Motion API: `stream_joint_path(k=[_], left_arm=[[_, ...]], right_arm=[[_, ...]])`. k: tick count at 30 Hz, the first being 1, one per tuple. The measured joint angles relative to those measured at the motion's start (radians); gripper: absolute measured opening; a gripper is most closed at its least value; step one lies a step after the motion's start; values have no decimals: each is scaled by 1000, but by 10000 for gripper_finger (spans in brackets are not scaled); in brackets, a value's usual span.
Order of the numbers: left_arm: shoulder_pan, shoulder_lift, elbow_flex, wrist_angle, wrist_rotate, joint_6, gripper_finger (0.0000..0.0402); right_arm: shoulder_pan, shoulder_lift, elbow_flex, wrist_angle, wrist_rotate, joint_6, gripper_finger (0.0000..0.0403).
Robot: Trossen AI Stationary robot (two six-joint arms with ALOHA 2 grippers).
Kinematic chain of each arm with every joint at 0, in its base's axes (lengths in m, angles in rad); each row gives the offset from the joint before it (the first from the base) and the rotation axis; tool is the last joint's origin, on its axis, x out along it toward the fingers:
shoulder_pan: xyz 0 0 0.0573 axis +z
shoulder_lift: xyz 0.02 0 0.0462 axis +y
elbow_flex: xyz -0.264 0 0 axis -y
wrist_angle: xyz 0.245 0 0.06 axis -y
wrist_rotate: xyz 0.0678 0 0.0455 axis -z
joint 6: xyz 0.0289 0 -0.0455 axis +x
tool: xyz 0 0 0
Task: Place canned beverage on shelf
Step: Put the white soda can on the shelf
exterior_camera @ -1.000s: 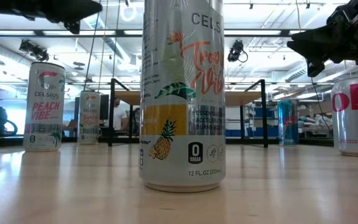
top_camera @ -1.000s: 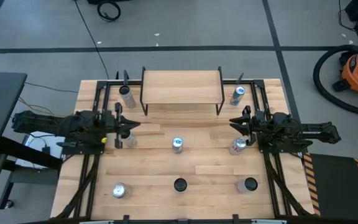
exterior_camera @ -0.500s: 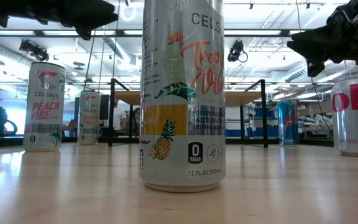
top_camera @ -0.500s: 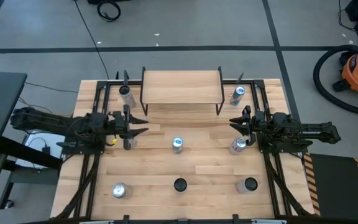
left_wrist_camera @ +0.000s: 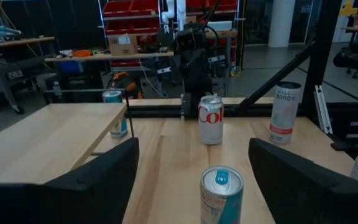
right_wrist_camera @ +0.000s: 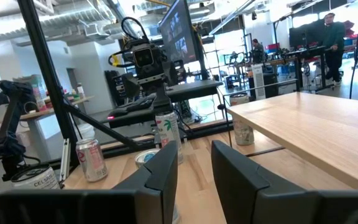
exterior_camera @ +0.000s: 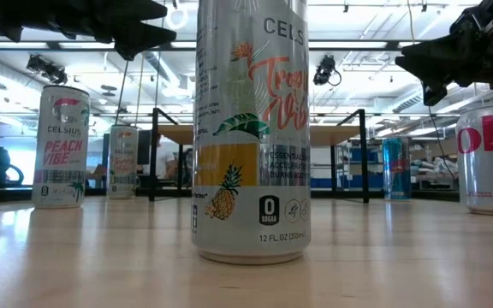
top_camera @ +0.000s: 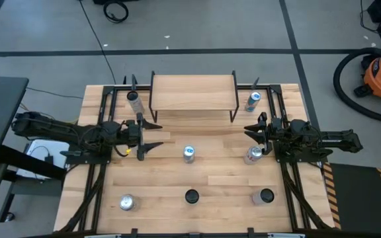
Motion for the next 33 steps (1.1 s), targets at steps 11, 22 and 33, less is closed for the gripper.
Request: stream_joint_path(k=[11, 22, 33], left_arm=[[0, -1, 0, 28, 0, 0, 311], [122, -1, 111, -173, 0, -53, 311], [309, -2, 530, -908, 0, -50, 311]], right_arm=[[0, 0, 0, 0, 0, 0, 107], [0, 0, 0, 0, 0, 0, 107], [0, 0, 0, 0, 0, 0, 107]])
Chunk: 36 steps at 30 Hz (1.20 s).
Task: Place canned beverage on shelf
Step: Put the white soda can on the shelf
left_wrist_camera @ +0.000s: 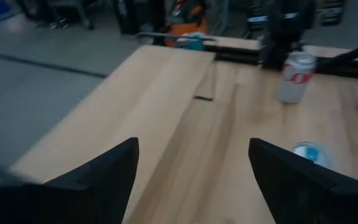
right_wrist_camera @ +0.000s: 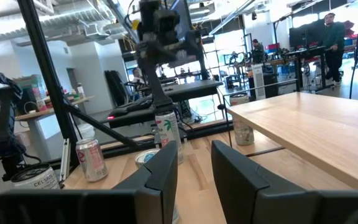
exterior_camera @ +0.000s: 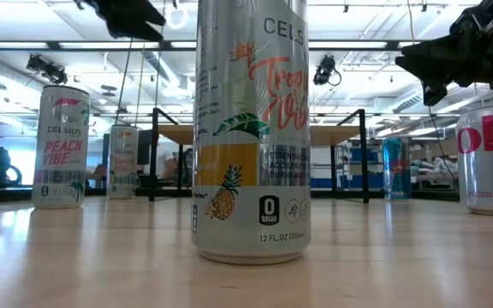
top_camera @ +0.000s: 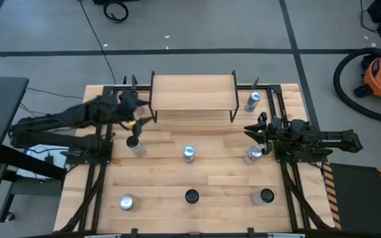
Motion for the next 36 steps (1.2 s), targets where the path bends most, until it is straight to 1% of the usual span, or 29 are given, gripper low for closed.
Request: stream_joint_path(k=[6, 13, 21, 24, 29, 36], left_arm=[[117, 0, 127, -219, 1, 2, 311], [253, 0, 136, -360, 2, 79, 311], [413, 27, 136, -380, 1, 135, 311], [472, 70, 136, -379, 3, 159, 311], [561, 164, 136, -378, 81, 158, 311], [626, 263, 136, -375, 84, 107, 311]], right_arm=[[0, 0, 0, 0, 0, 0, 107], [0, 0, 0, 0, 0, 0, 107], [0, 0, 0, 0, 0, 0, 107], [0, 0, 0, 1, 1, 0, 107], [-4, 0, 0, 18, 18, 0, 107], [-4, 0, 0, 24, 19, 0, 107]])
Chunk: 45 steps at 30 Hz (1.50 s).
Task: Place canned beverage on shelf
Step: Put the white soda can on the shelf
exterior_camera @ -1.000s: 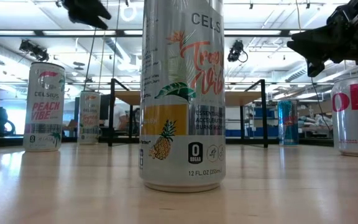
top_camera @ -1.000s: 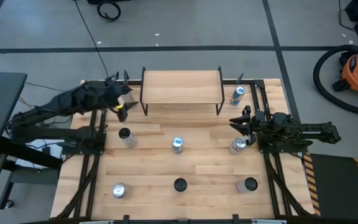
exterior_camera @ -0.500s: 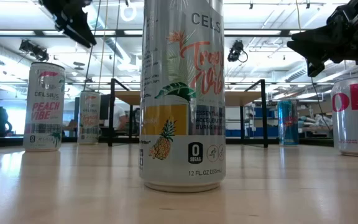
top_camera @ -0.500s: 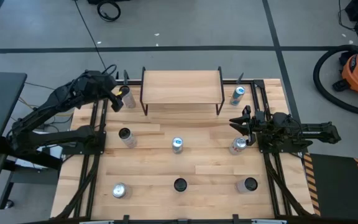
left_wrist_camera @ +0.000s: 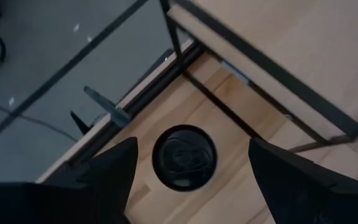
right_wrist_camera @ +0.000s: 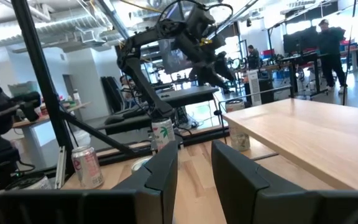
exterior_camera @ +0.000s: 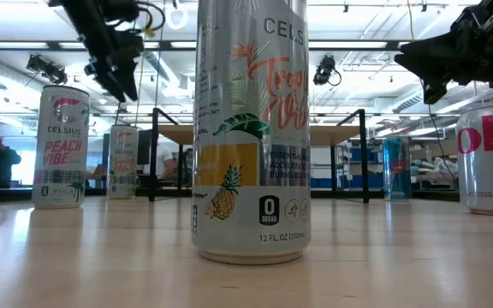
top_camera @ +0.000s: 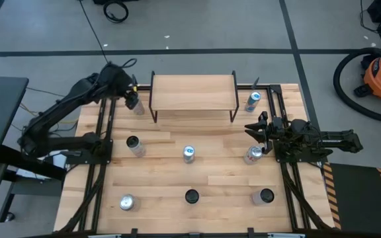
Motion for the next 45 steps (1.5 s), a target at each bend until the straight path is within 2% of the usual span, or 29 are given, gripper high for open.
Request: stream_joint_path(k=[11, 25, 35, 45], left_arm=[[27, 87, 0, -14, 1, -109, 311], [38, 113, 0, -34, 6, -177, 311], [37, 178, 0, -50, 60, -188, 311], [37, 208, 3, -35, 35, -185, 311]], right_arm=[[0, 0, 0, 0, 8, 63, 107], [0, 0, 0, -1, 7, 77, 107], [0, 0, 0, -4, 8, 78, 107], [0, 0, 0, -23, 8, 78, 107]])
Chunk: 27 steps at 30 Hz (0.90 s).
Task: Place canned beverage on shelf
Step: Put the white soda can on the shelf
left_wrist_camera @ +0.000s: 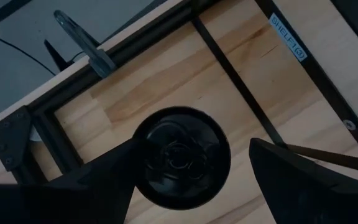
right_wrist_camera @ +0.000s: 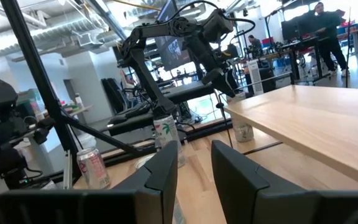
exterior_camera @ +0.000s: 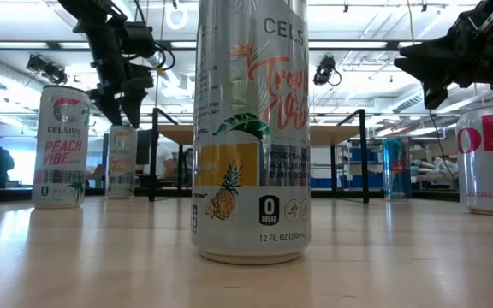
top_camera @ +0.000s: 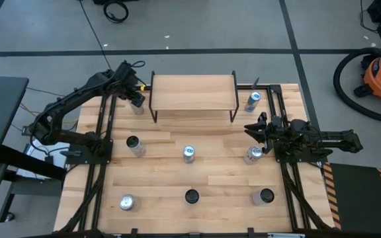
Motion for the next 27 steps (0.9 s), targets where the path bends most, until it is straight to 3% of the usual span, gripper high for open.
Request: stream_joint_path(k=[11, 27], left_arm=[[-15, -45, 17, -7, 23, 21, 311], [43, -43, 16, -50, -39, 18, 311]], right_arm=[[0, 1, 0, -2, 0, 0, 107], [0, 1, 0, -2, 0, 0, 107]])
